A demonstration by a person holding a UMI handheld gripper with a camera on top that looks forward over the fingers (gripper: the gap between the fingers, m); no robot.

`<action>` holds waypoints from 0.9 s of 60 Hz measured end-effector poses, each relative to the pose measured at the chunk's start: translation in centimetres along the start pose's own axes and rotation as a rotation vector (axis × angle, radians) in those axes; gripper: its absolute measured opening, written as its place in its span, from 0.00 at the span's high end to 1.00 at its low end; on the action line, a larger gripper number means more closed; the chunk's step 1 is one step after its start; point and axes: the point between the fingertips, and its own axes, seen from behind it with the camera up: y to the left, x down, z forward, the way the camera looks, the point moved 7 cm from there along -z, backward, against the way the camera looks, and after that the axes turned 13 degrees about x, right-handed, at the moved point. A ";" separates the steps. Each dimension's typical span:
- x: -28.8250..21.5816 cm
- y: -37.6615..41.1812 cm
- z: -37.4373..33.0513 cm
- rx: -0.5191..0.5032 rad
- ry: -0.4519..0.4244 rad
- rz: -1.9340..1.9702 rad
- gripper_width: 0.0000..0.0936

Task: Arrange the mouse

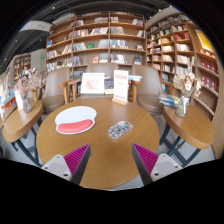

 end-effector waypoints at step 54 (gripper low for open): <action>-1.7 2.5 14.5 0.034 0.161 -0.004 0.09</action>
